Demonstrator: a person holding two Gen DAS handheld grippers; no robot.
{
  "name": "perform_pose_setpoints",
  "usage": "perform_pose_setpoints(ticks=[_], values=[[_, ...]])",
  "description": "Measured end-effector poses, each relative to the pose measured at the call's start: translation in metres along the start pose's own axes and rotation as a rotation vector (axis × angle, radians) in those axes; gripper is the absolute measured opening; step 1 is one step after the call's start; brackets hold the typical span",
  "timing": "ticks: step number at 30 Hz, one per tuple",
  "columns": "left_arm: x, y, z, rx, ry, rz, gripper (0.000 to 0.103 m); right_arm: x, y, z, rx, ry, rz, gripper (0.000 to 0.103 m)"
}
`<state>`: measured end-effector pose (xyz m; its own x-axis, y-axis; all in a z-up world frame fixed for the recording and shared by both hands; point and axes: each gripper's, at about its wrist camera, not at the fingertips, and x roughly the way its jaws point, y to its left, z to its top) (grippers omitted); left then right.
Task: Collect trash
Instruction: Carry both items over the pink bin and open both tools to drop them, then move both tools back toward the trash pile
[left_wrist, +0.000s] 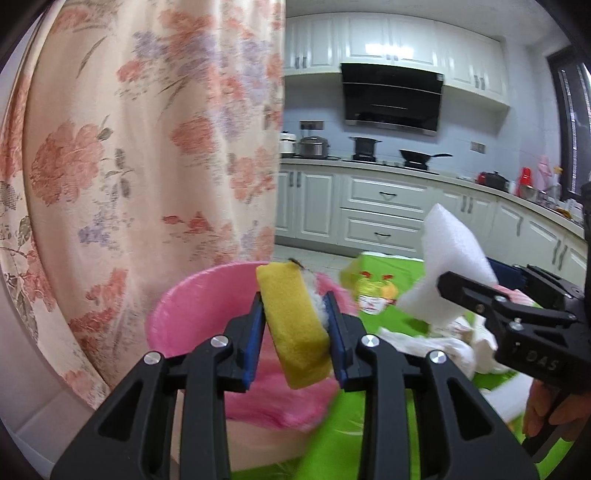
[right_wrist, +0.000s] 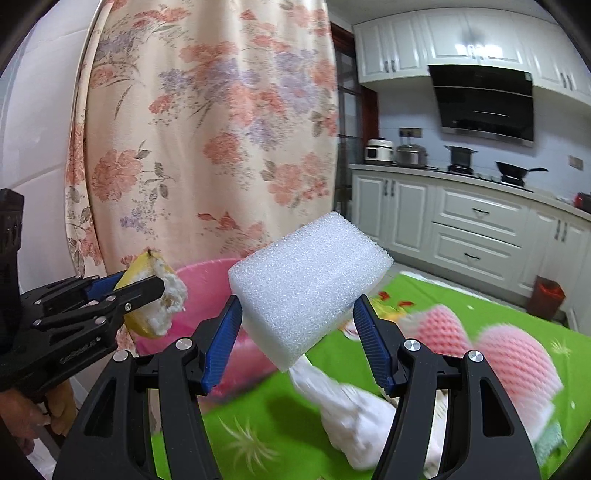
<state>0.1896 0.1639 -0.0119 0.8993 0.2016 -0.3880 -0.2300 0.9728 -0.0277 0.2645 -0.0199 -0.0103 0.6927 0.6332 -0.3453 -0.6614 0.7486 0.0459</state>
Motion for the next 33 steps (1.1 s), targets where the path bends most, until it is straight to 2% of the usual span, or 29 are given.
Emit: perform_pose_setpoints(ticks=[9,15,17,18,19,24,25,33], values=[[0.034,0.046,0.014,0.003,-0.004,0.067,0.033,0.043,0.024,0.014,-0.068,0.010,0.093,0.061],[0.060,0.071,0.011,-0.030,0.030,0.065,0.039,0.073,0.036,0.015,-0.103,0.042,0.135,0.062],[0.066,0.076,0.010,-0.027,0.032,0.077,0.050,0.082,0.040,0.014,-0.116,0.058,0.151,0.069],[0.068,0.080,0.010,-0.031,0.030,0.082,0.054,0.084,0.040,0.014,-0.118,0.062,0.150,0.077],[0.069,0.083,0.010,-0.036,0.027,0.087,0.060,0.085,0.039,0.013,-0.109,0.061,0.150,0.078],[0.061,0.091,0.013,-0.070,0.010,0.113,0.068,0.076,0.028,0.013,-0.069,0.063,0.144,0.078],[0.057,0.089,0.013,-0.073,0.004,0.115,0.072,0.070,0.024,0.014,-0.057,0.057,0.141,0.078],[0.021,0.055,0.009,-0.071,-0.020,0.108,0.096,0.007,-0.004,0.004,0.030,0.022,0.062,0.079]])
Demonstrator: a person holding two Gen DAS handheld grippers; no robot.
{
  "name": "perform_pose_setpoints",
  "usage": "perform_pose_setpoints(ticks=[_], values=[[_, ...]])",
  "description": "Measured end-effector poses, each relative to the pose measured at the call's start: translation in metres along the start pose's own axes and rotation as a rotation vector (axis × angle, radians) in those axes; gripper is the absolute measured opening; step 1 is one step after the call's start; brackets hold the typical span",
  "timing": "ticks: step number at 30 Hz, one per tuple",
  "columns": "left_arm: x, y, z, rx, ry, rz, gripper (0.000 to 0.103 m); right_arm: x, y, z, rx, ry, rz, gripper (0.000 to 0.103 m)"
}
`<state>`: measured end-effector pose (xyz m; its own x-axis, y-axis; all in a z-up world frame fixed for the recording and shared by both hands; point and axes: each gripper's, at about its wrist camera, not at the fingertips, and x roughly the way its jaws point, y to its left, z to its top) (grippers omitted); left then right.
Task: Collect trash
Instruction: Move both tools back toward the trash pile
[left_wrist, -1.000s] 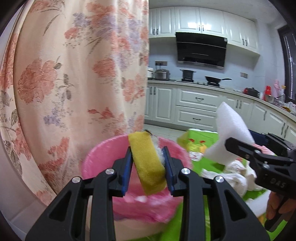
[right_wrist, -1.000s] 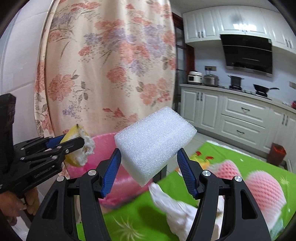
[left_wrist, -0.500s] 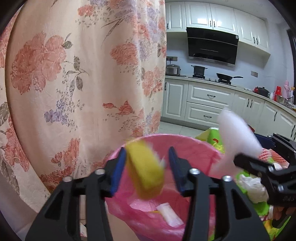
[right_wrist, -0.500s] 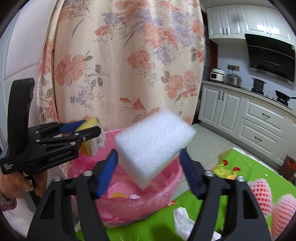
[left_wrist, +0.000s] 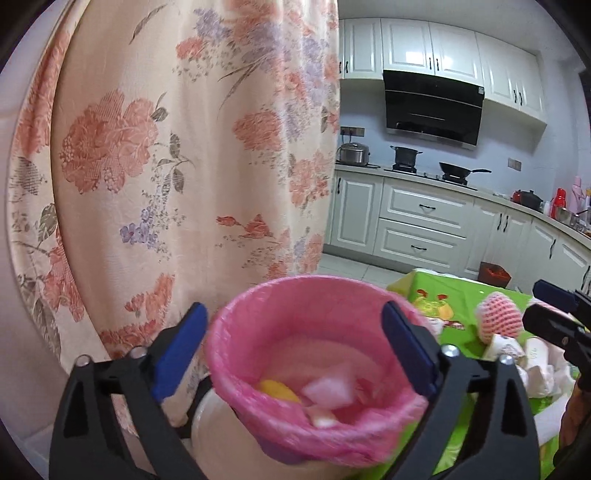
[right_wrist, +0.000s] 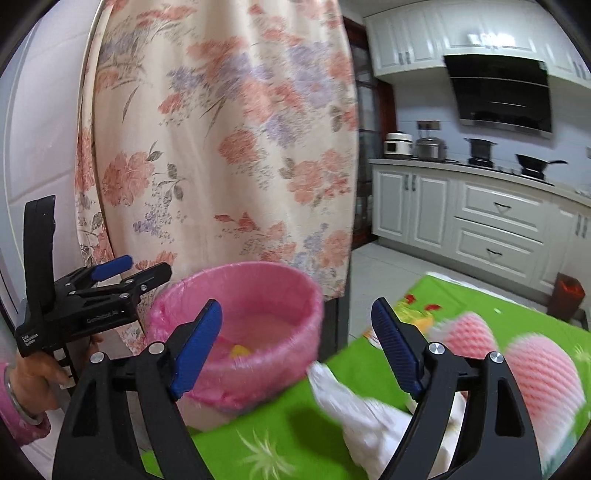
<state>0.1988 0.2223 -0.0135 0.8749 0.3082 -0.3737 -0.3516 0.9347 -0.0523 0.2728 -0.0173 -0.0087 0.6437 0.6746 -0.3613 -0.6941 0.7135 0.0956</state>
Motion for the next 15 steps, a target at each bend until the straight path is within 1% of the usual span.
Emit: perform_pose_setpoints(ticks=[1,6,11,15], values=[[-0.006,-0.007,-0.002,-0.001,-0.002,-0.007,0.098,-0.009,-0.003,-0.004,0.004,0.000,-0.016,0.079],[-0.021,-0.042,-0.015,0.027,0.018,-0.057,0.098,-0.045,-0.022,-0.024,0.024,0.014,-0.084,0.080],[-0.031,-0.078,-0.029,0.029,0.062,-0.130,0.098,-0.085,-0.049,-0.046,0.090,0.009,-0.165,0.082],[-0.036,-0.108,-0.041,0.050,0.095,-0.169,0.098,-0.111,-0.068,-0.066,0.135,0.018,-0.222,0.082]])
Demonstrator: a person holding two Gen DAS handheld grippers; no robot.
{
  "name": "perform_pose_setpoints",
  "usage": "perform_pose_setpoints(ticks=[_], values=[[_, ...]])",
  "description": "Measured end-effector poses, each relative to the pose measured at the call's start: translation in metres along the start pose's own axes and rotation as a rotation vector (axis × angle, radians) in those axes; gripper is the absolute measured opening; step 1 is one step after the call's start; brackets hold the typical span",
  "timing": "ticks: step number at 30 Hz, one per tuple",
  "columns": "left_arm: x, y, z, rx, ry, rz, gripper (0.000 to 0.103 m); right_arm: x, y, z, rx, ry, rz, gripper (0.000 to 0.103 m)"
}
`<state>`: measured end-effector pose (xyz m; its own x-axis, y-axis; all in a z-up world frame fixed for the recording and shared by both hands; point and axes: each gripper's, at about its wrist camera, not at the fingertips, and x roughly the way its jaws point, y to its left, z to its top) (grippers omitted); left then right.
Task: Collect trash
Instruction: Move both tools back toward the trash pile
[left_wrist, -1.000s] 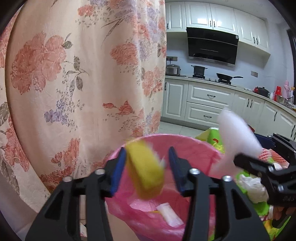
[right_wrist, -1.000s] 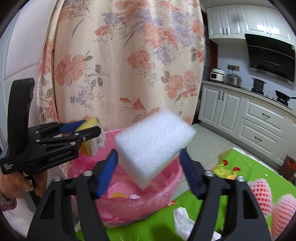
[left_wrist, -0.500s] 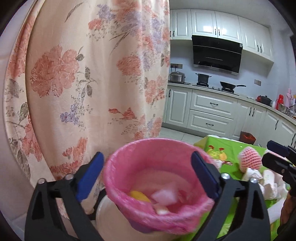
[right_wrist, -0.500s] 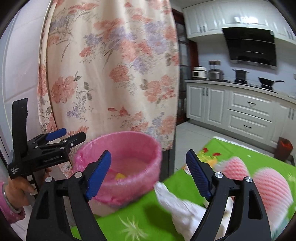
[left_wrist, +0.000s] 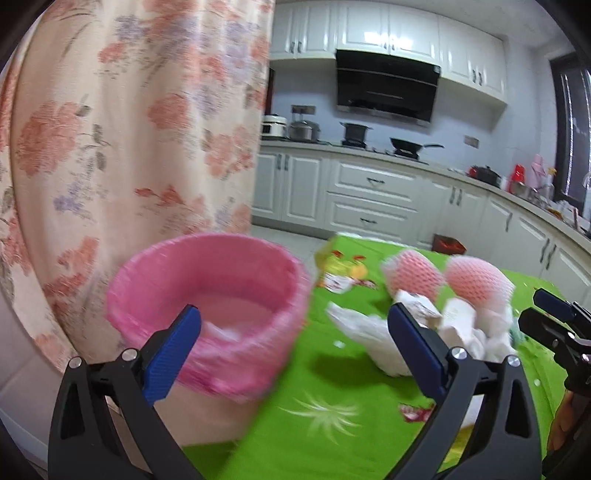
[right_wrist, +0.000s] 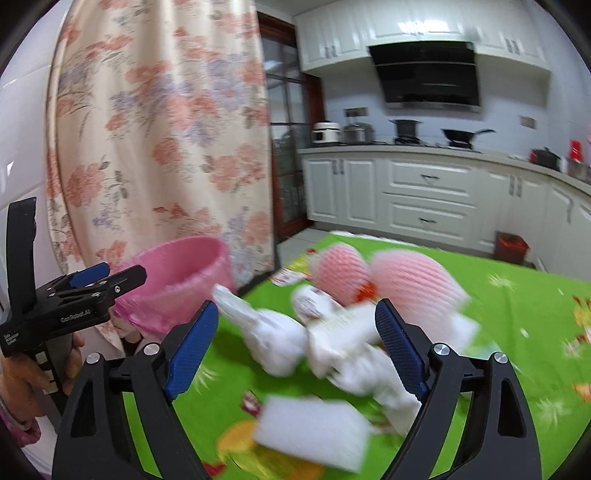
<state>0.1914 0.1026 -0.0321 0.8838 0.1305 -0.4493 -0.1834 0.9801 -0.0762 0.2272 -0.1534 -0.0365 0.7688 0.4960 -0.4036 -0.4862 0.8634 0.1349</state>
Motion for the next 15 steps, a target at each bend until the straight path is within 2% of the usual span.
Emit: perform_pose_setpoints(ticks=[8,15], values=[[0.004,-0.067,-0.026,0.064,0.053,-0.094,0.098,-0.034,-0.054,-0.035,0.085,0.026,-0.126,0.082],[0.014,-0.118,-0.051,0.137,0.104,-0.176,0.098,-0.051,-0.090,-0.049,0.136,0.028,-0.205,0.082]])
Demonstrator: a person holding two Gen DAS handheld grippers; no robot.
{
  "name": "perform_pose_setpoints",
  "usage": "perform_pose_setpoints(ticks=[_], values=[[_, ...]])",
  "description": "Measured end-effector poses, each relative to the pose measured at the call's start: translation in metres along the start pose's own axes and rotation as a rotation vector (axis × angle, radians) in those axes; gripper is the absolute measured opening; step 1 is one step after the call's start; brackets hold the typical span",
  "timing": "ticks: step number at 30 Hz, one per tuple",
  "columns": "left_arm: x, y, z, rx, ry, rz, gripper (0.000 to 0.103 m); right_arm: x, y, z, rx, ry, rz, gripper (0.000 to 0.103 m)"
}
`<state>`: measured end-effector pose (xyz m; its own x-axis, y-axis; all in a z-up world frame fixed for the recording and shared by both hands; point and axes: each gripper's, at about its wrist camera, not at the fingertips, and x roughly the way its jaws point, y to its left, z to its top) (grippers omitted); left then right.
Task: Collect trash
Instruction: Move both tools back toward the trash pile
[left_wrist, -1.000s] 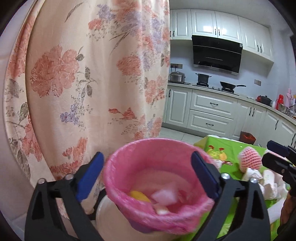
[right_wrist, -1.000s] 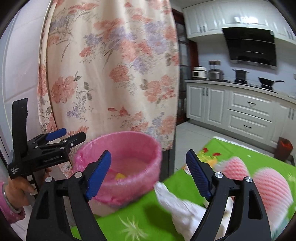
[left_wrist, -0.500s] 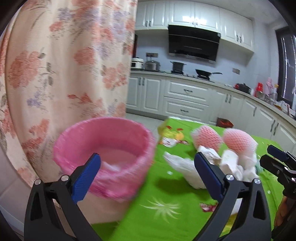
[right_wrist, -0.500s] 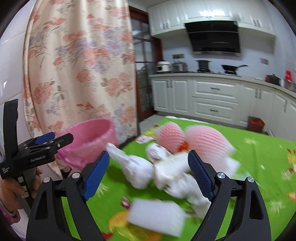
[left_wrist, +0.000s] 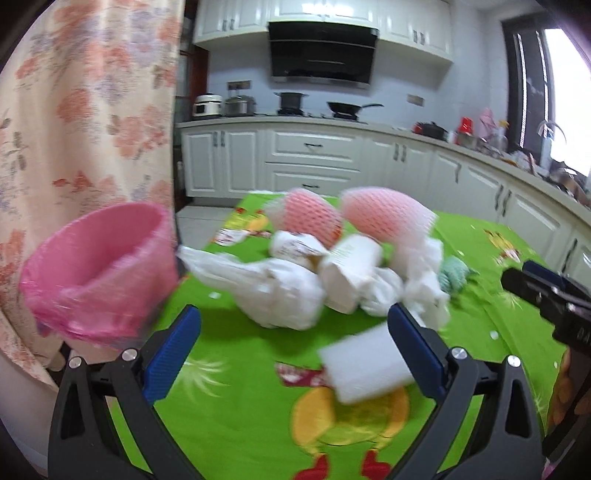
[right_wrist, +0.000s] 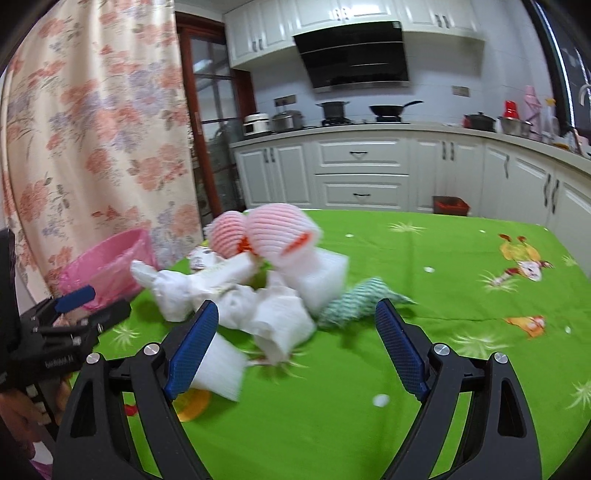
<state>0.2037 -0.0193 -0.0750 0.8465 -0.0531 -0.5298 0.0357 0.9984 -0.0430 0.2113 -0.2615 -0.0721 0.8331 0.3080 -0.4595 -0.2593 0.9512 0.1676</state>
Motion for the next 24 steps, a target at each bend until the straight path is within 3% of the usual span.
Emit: perform_pose_setpoints(ticks=[10,24], values=[[0.024,-0.052,-0.017,0.147,0.056,-0.121,0.098,-0.012,-0.025,-0.010,0.052,-0.007,-0.036,0.082],[0.041,-0.057,-0.035,0.208,0.093,-0.098,0.097,0.002,-0.019,-0.023,0.040,0.060,-0.018,0.082]])
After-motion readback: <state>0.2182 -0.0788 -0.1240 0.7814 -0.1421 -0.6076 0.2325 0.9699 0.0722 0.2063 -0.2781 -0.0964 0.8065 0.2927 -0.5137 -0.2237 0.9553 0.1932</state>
